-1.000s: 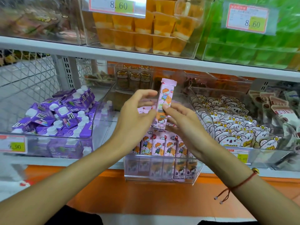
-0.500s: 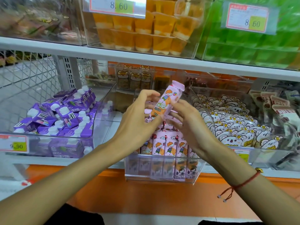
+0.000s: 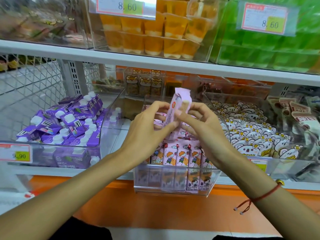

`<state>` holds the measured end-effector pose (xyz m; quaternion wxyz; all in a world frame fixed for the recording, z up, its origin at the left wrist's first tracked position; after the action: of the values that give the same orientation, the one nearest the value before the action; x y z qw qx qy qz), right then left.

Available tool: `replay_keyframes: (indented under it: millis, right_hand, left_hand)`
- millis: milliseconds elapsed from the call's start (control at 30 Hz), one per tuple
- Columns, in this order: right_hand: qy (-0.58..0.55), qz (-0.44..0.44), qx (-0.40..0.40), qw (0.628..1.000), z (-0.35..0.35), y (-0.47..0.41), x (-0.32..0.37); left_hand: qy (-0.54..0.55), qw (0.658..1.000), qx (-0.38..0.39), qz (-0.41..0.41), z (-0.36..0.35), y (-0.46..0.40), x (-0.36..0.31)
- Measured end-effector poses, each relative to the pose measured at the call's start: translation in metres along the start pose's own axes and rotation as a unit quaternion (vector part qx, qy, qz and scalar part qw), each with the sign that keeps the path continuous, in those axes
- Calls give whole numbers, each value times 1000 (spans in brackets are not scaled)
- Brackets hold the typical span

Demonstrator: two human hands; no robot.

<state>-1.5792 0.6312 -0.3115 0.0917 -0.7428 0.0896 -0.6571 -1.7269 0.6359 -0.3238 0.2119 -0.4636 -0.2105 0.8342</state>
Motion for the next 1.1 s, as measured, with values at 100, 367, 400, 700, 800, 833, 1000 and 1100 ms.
replay_keyframes:
  millis: [100,367,400,700,800,833,1000,1100]
  right_hand:
    - [12,-9,-11,1000,4,-2,3]
    - [4,-42,-25,999,5,-2,1]
    - [6,-41,-18,999,5,-2,1]
    - [57,32,93,994,11,-1,-1]
    - [78,78,109,988,14,-1,0]
    - [82,87,111,987,15,-1,1]
    - [77,99,111,986,14,-1,1]
    - [86,90,104,987,13,0,1]
  left_hand:
    - [62,996,34,47,1,-3,-6]
    - [168,974,100,113,-2,-3,-12]
    - [163,975,101,111,-1,-3,-11]
    - [34,997,66,-3,10,-11,3]
    - [32,997,62,-27,11,-9,3]
    - [32,997,60,-32,11,-8,3]
    - [47,997,56,-36,11,-9,3]
    - [96,995,43,-3,12,-9,1]
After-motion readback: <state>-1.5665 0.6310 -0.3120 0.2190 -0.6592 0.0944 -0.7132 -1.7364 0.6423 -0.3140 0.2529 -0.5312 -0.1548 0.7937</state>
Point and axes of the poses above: each hand's wrist, its own y-axis away from the middle knuckle, its own z-axis out of the back of the hand, x = y × z, the point moved 1 cm from there along -y, towards the middle knuckle, and after that the axes turned 6 degrees about -y, right-handed, at the moved point
